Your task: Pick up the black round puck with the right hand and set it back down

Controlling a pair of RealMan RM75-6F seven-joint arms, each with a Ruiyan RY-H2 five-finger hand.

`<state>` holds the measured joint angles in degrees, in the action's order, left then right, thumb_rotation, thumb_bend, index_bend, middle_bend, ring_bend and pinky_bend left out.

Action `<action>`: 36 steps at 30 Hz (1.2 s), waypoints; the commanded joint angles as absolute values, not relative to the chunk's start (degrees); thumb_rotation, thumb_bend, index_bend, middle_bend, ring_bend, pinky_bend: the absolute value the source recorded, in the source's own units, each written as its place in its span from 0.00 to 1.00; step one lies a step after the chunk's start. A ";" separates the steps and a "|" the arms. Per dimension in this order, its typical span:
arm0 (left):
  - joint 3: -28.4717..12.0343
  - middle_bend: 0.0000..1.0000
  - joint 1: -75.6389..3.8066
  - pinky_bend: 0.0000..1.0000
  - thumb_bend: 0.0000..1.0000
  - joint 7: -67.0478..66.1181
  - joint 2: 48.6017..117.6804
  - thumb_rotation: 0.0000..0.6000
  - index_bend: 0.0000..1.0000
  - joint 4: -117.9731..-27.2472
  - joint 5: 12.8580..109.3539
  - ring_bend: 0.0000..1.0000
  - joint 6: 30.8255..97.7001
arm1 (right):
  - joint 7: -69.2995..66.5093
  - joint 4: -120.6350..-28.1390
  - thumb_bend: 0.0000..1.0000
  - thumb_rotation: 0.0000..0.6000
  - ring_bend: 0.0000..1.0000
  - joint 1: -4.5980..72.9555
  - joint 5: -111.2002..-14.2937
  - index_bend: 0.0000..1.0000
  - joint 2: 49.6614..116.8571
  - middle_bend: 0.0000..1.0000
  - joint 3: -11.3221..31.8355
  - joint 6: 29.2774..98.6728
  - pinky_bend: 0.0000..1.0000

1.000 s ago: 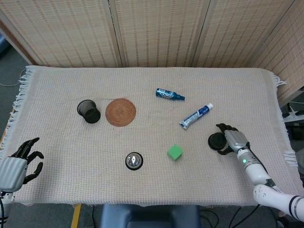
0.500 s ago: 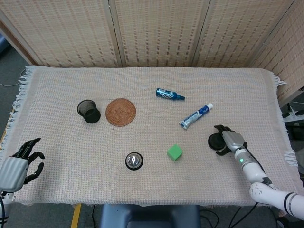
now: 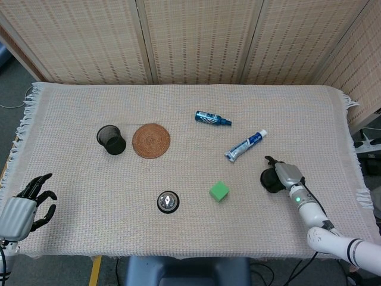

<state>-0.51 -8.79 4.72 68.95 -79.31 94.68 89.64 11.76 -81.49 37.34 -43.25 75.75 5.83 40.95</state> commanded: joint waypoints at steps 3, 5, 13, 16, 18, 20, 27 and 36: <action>-0.65 0.10 -8.63 0.52 0.42 4.90 68.82 1.00 0.50 -79.35 94.56 0.14 90.06 | 13.64 -80.63 0.15 1.00 0.50 36.94 -42.79 0.46 76.72 0.40 5.14 44.21 0.73; -0.76 0.10 -8.52 0.52 0.42 5.01 68.79 1.00 0.50 -79.31 94.45 0.14 90.32 | 14.87 -80.38 0.16 1.00 0.57 36.90 -42.25 0.53 77.12 0.46 4.88 45.49 0.80; -0.74 0.10 -8.51 0.52 0.42 5.08 68.75 1.00 0.50 -79.28 94.63 0.14 90.48 | 17.31 -80.55 0.18 1.00 0.69 36.70 -40.42 0.68 77.35 0.56 4.53 47.37 0.87; -0.74 0.10 -8.48 0.52 0.42 4.98 68.79 1.00 0.50 -79.25 94.67 0.14 90.57 | 17.47 -80.83 0.18 1.00 0.69 36.16 -41.36 0.69 77.49 0.56 4.64 49.21 0.87; -0.70 0.10 -8.44 0.52 0.42 5.05 68.79 1.00 0.50 -79.29 94.72 0.14 90.65 | 16.81 -81.06 0.19 1.00 0.69 35.50 -43.09 0.69 77.69 0.56 4.90 50.98 0.87; -0.70 0.10 -8.45 0.52 0.42 5.10 68.78 1.00 0.50 -79.29 94.76 0.14 90.67 | 14.62 -81.44 0.19 1.00 0.69 34.28 -46.88 0.69 77.98 0.56 5.45 53.83 0.87; -0.50 0.10 -8.55 0.52 0.42 5.07 68.83 1.00 0.50 -79.33 95.03 0.14 90.45 | -7.26 -80.23 0.19 1.00 0.69 27.88 -73.33 0.70 79.66 0.56 5.55 70.49 0.86; -0.39 0.10 -8.54 0.52 0.42 4.62 68.90 1.00 0.50 -79.47 95.02 0.14 90.30 | -20.62 -71.72 0.19 1.00 0.68 24.60 -88.07 0.70 81.45 0.56 3.52 82.89 0.85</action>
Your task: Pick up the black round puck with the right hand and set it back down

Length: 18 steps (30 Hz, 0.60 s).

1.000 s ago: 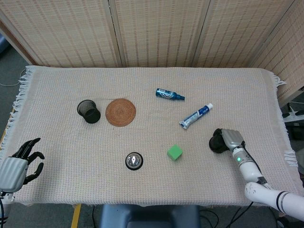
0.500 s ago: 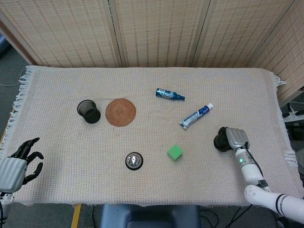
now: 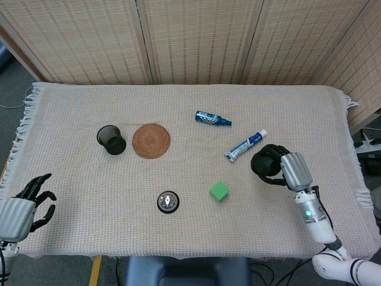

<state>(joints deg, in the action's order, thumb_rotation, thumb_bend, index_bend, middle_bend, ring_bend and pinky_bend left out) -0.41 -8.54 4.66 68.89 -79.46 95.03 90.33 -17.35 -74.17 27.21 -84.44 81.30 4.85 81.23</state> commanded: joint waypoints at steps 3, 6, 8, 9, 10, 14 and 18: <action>-0.36 0.10 -8.60 0.52 0.42 4.54 68.93 1.00 0.50 -79.50 95.01 0.14 90.12 | -18.25 -73.44 0.19 1.00 0.68 24.82 -87.73 0.70 79.39 0.57 3.11 80.40 0.86; -0.31 0.10 -8.68 0.52 0.42 4.37 68.95 1.00 0.50 -79.52 94.91 0.14 89.80 | -11.43 -74.07 0.19 1.00 0.69 24.64 -85.96 0.70 78.34 0.57 2.74 77.41 0.87; -0.29 0.10 -8.69 0.52 0.42 4.24 68.88 1.00 0.50 -79.62 94.76 0.14 89.61 | -3.18 -78.40 0.19 1.00 0.69 24.38 -80.53 0.70 76.02 0.57 2.76 72.07 0.87; -0.31 0.10 -8.66 0.52 0.42 4.21 68.84 1.00 0.50 -79.72 94.69 0.14 89.61 | 2.50 -82.19 0.19 1.00 0.70 24.41 -75.96 0.70 74.13 0.58 3.04 68.60 0.88; -0.32 0.10 -8.65 0.52 0.42 4.22 68.82 1.00 0.50 -79.79 94.67 0.14 89.62 | 6.65 -84.96 0.19 1.00 0.70 24.60 -72.43 0.70 72.78 0.58 3.35 66.41 0.88; -0.34 0.10 -8.64 0.52 0.42 4.19 68.78 1.00 0.50 -79.83 94.63 0.14 89.63 | 17.23 -90.30 0.19 1.00 0.70 25.46 -63.18 0.70 71.63 0.58 5.38 64.54 0.88; -0.24 0.10 -8.76 0.52 0.42 4.13 68.78 1.00 0.50 -79.99 94.57 0.14 89.19 | 2.27 -85.08 0.19 1.00 0.67 24.77 -74.99 0.67 75.92 0.58 6.41 69.81 0.86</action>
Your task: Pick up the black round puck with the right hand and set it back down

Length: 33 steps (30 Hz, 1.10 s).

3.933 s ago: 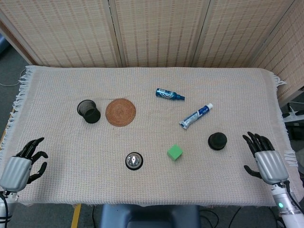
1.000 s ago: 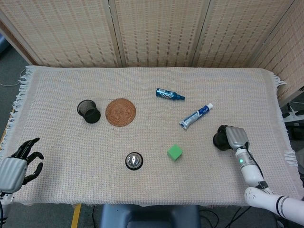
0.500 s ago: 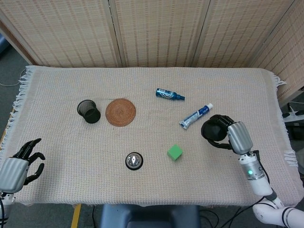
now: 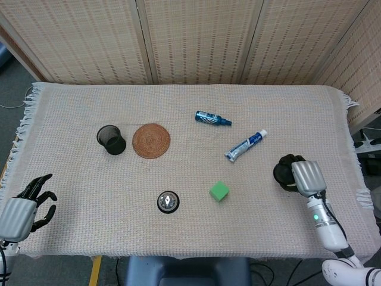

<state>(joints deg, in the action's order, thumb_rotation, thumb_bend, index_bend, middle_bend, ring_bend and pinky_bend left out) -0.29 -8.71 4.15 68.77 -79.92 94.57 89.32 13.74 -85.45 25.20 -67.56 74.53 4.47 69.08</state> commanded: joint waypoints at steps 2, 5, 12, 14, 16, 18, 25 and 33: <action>-0.14 0.10 -8.85 0.52 0.42 4.15 68.75 1.00 0.50 -80.07 94.68 0.14 89.00 | -9.30 -80.15 0.19 1.00 0.65 24.38 -82.61 0.65 78.46 0.58 6.11 74.46 0.84; -0.05 0.10 -8.86 0.52 0.42 4.01 68.72 1.00 0.50 -80.11 94.80 0.14 88.96 | -21.74 -71.79 0.19 1.00 0.65 23.97 -89.88 0.65 82.41 0.58 5.61 81.52 0.84; -0.15 0.11 -8.75 0.52 0.42 4.30 68.57 1.00 0.50 -80.31 94.54 0.14 89.09 | -26.10 -65.36 0.19 1.00 0.65 23.69 -92.39 0.65 84.79 0.58 5.43 85.07 0.84; -0.11 0.11 -8.77 0.52 0.42 4.28 68.56 1.00 0.50 -80.31 94.56 0.14 88.98 | -24.89 -66.03 0.19 1.00 0.65 23.73 -91.78 0.66 84.15 0.58 5.31 83.77 0.84; -0.10 0.11 -8.81 0.52 0.42 4.17 68.58 1.00 0.50 -80.31 94.52 0.14 88.85 | -21.23 -68.23 0.19 1.00 0.66 23.70 -90.05 0.67 82.46 0.58 4.90 80.44 0.85; -0.11 0.11 -8.84 0.52 0.42 4.11 68.56 1.00 0.50 -80.35 94.43 0.14 88.72 | -15.75 -71.45 0.19 1.00 0.67 23.57 -87.31 0.67 80.52 0.58 4.84 76.83 0.86; -0.14 0.11 -8.88 0.52 0.42 3.74 68.25 1.00 0.51 -80.83 93.84 0.14 88.08 | 10.51 -86.61 0.19 1.00 0.67 23.79 -69.26 0.68 73.30 0.58 6.52 64.23 0.86; -0.18 0.11 -8.81 0.52 0.42 3.40 68.19 1.00 0.53 -81.03 93.99 0.14 88.32 | 20.77 -95.08 0.19 1.00 0.67 26.69 -52.08 0.68 69.45 0.58 9.46 58.01 0.86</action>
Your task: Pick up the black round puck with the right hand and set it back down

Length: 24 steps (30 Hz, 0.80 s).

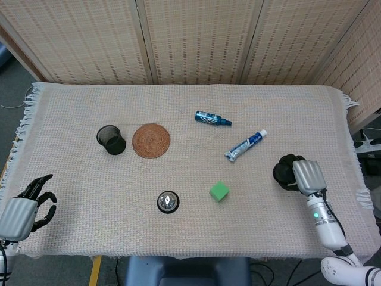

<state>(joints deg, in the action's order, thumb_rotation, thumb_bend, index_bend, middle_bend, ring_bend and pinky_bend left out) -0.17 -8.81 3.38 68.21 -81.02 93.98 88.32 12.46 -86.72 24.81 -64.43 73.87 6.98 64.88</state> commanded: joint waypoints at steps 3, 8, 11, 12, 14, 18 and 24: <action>-0.15 0.11 -8.80 0.52 0.42 3.44 68.17 1.00 0.53 -81.01 93.94 0.14 88.25 | 19.65 -95.57 0.19 1.00 0.67 26.88 -50.94 0.68 69.14 0.58 10.26 58.20 0.86; -0.13 0.11 -8.92 0.52 0.42 3.23 68.18 1.00 0.53 -81.12 93.85 0.14 87.88 | 17.96 -93.63 0.19 1.00 0.67 26.90 -52.06 0.68 70.40 0.58 9.82 58.10 0.86; -0.07 0.11 -8.94 0.52 0.42 2.95 68.18 1.00 0.53 -81.28 93.93 0.14 87.81 | 16.50 -93.05 0.19 1.00 0.67 27.61 -50.65 0.68 70.29 0.58 9.37 54.55 0.86; -0.05 0.11 -8.95 0.52 0.42 2.89 68.19 1.00 0.53 -81.30 93.94 0.14 87.77 | 16.21 -92.69 0.19 1.00 0.67 27.92 -50.04 0.68 70.36 0.58 9.29 53.48 0.86; -0.02 0.11 -8.99 0.52 0.42 2.88 68.21 1.00 0.53 -81.30 93.97 0.14 87.67 | 16.01 -91.53 0.19 1.00 0.67 28.68 -48.64 0.68 70.82 0.58 9.07 51.46 0.86; -0.01 0.11 -9.06 0.52 0.42 2.92 68.18 1.00 0.53 -81.30 93.97 0.14 87.54 | 15.99 -88.31 0.19 1.00 0.67 30.41 -45.88 0.68 72.91 0.58 8.83 48.52 0.85; 0.00 0.11 -8.92 0.52 0.42 3.23 68.17 1.00 0.54 -81.11 94.08 0.14 87.90 | 13.90 -85.76 0.19 1.00 0.67 31.44 -45.17 0.68 75.05 0.58 9.07 46.87 0.85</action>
